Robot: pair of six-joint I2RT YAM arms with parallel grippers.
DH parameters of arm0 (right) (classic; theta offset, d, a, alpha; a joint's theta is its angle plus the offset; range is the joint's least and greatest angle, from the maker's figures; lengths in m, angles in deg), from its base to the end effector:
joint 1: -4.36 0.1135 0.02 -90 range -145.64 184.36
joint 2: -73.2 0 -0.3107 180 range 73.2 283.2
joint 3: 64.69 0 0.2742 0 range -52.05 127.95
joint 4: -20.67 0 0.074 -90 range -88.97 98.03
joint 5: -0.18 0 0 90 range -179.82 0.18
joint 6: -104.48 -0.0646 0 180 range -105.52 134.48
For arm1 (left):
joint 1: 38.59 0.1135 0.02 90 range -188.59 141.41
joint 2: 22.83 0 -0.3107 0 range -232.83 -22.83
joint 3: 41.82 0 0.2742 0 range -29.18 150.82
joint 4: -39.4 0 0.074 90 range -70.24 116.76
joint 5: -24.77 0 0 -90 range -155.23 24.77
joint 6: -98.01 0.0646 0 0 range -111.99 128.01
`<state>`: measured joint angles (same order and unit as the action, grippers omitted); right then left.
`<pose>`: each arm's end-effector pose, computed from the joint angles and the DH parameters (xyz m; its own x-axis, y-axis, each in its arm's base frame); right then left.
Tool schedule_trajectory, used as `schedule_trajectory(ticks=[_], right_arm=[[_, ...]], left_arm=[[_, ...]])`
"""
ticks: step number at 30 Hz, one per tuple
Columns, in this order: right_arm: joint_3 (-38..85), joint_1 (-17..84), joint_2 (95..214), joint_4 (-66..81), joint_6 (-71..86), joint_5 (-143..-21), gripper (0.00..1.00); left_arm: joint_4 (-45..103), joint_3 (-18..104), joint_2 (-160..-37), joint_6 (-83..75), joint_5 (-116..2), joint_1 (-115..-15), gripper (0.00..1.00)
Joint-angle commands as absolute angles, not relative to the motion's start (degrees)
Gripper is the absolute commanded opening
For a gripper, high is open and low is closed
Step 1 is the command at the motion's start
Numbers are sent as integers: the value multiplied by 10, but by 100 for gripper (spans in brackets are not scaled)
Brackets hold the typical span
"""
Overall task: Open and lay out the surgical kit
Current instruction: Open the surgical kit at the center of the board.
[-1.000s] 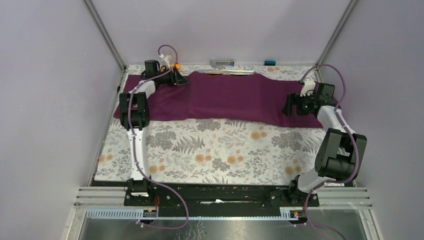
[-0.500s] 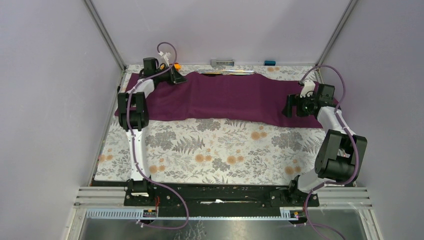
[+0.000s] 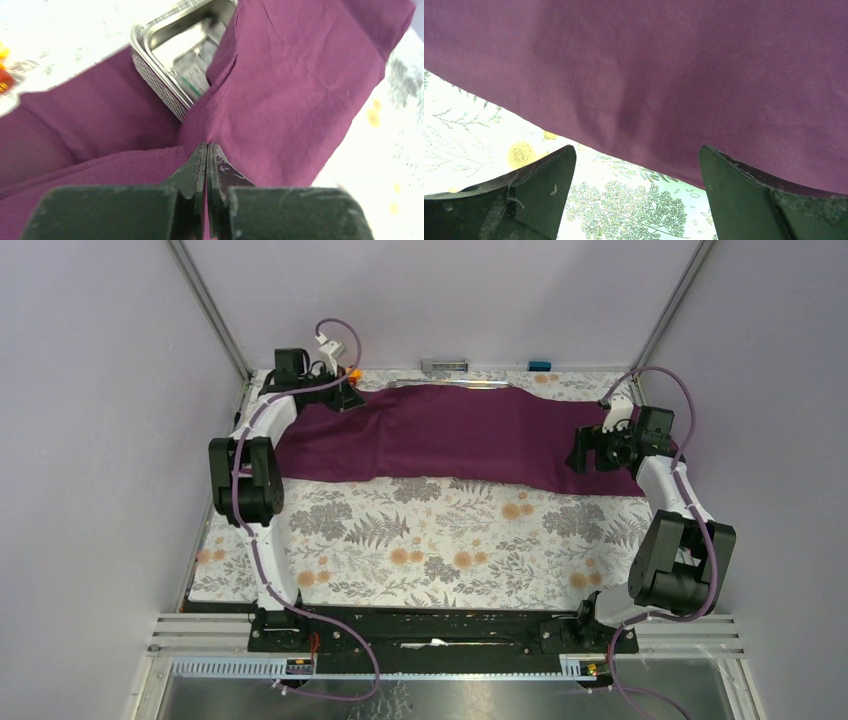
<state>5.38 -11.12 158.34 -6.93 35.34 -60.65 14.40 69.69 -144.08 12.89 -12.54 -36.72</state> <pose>0.3499 -0.0642 0.2634 -0.5704 -0.1647 -0.8047 -0.3375 0.9401 0.0469 0.5458 -0.0336 0.2683 -0.5136 0.0348 -0.8573 0.6796 0.6264 -0.3817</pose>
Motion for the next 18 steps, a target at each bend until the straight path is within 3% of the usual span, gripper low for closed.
schedule_trajectory(ticks=[1,14,16,18], right_arm=[[56,-112,1556,-79,364,-604,100],[54,-112,1531,-85,361,-595,100],[54,-112,1530,-84,360,-592,100],[52,-112,1532,-84,359,-588,100]], left_arm=[[63,620,-1363,287,-158,-384,0],[35,315,-1142,451,-260,-434,0],[36,312,-1132,445,-272,-434,10],[45,315,-1125,434,-278,-434,29]])
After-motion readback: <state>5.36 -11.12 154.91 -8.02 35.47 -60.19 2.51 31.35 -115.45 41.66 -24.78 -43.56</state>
